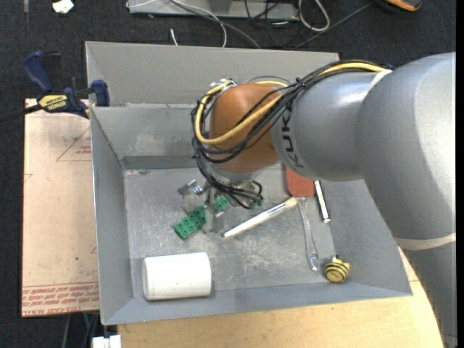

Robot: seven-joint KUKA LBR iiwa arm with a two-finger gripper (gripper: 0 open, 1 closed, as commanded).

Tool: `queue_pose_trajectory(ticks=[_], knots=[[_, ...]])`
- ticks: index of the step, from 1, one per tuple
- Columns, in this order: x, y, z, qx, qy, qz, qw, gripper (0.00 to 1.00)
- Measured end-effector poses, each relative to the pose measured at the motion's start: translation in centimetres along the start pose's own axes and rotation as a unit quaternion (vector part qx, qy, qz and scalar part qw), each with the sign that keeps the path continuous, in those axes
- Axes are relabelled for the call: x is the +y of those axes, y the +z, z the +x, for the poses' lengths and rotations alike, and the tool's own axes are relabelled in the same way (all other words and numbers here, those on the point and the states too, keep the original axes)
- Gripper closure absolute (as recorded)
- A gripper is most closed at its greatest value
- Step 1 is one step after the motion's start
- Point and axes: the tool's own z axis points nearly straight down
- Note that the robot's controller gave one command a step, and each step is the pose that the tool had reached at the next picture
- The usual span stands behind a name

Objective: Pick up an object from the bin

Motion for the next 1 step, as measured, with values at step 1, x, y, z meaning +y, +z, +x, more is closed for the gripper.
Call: queue_pose_trajectory(ticks=[1], knots=[[0.02, -0.79, -0.04, -0.0003, 0.001, 0.000, 1.0000, 1.00]])
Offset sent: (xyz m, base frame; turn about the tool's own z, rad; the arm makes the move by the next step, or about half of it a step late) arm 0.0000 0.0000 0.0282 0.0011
